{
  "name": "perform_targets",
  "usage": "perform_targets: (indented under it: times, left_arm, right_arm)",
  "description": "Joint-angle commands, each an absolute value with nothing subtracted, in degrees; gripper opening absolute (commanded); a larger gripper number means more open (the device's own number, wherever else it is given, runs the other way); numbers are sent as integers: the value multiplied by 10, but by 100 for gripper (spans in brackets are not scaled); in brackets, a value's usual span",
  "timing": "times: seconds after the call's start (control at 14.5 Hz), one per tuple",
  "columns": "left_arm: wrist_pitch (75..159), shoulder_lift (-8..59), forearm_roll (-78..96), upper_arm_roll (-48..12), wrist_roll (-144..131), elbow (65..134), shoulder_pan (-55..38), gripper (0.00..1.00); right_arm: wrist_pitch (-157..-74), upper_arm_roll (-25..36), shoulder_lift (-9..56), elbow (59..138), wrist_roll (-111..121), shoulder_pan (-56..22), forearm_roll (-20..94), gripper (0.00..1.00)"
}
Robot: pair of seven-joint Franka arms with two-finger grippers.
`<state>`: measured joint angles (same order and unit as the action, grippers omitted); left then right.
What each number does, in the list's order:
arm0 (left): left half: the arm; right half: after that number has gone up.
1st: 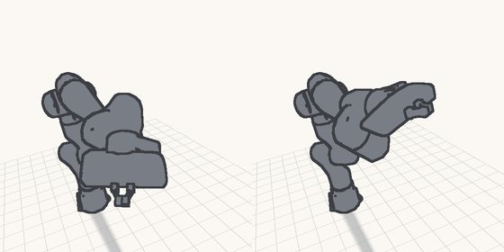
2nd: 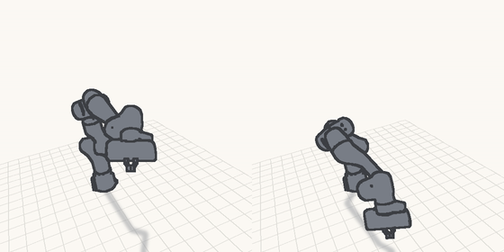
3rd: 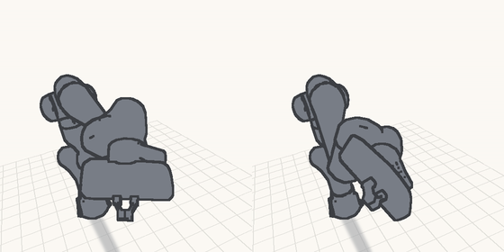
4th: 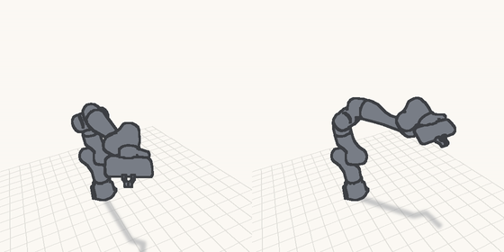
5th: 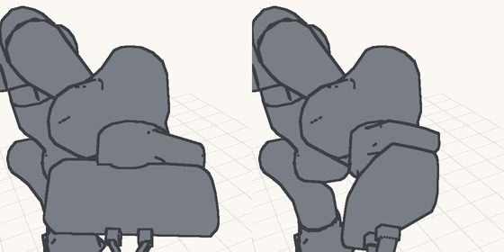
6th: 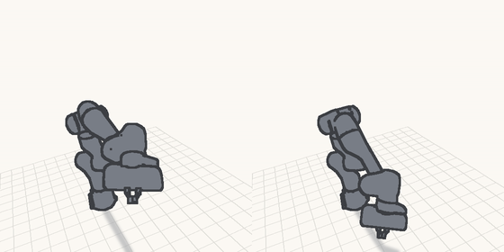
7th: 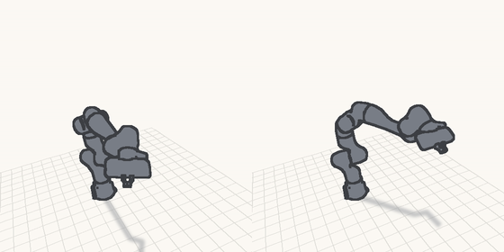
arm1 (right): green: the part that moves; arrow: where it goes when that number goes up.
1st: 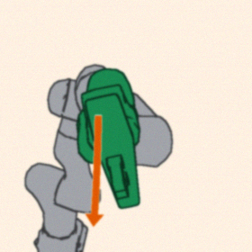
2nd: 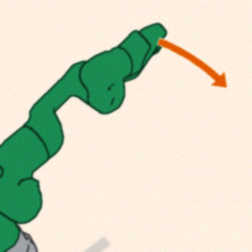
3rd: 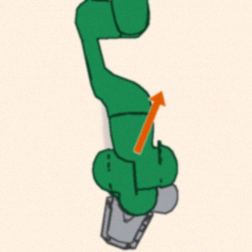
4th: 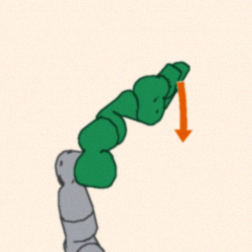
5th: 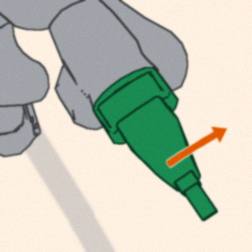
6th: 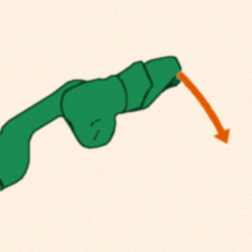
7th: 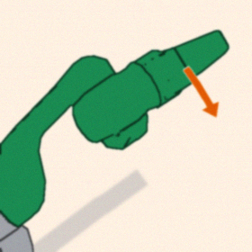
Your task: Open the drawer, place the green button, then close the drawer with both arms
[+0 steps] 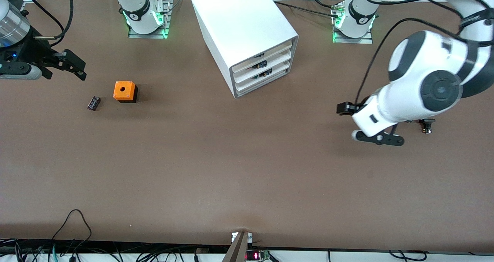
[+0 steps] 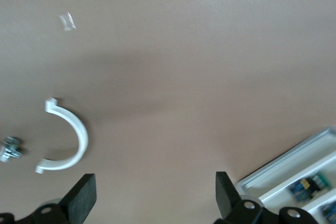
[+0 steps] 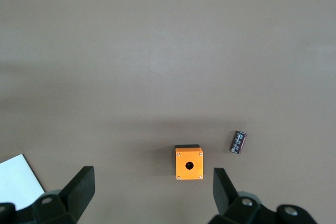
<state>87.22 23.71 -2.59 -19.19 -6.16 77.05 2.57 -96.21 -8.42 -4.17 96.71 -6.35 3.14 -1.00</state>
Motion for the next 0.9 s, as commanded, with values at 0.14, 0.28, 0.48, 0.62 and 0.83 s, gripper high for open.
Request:
perform_targets:
  times: [0.14,0.28,0.48,0.62,0.83]
  left_arm:
    - [896,109,-30,-85,40,895,12,100]
    - [923,75,-29,-24,43,920,-37,100]
    - [1001,22,-29,-20,20,972,-41,100]
    - [1001,5,-30,-20,-35,987,-44,100]
    - [995,7,-32,-20,-36,991,-43,100]
  right_arm:
    - [-937,-91,-37,939,-54,38,-13,100]
    - [-937,-91,-37,939,-55,38,-12,100]
    - [-938,-92,-37,939,-55,38,-12,100]
    - [-938,-92,-37,939,-55,37,-12,100]
    - [-938,-92,-37,939,-54,37,-12,100]
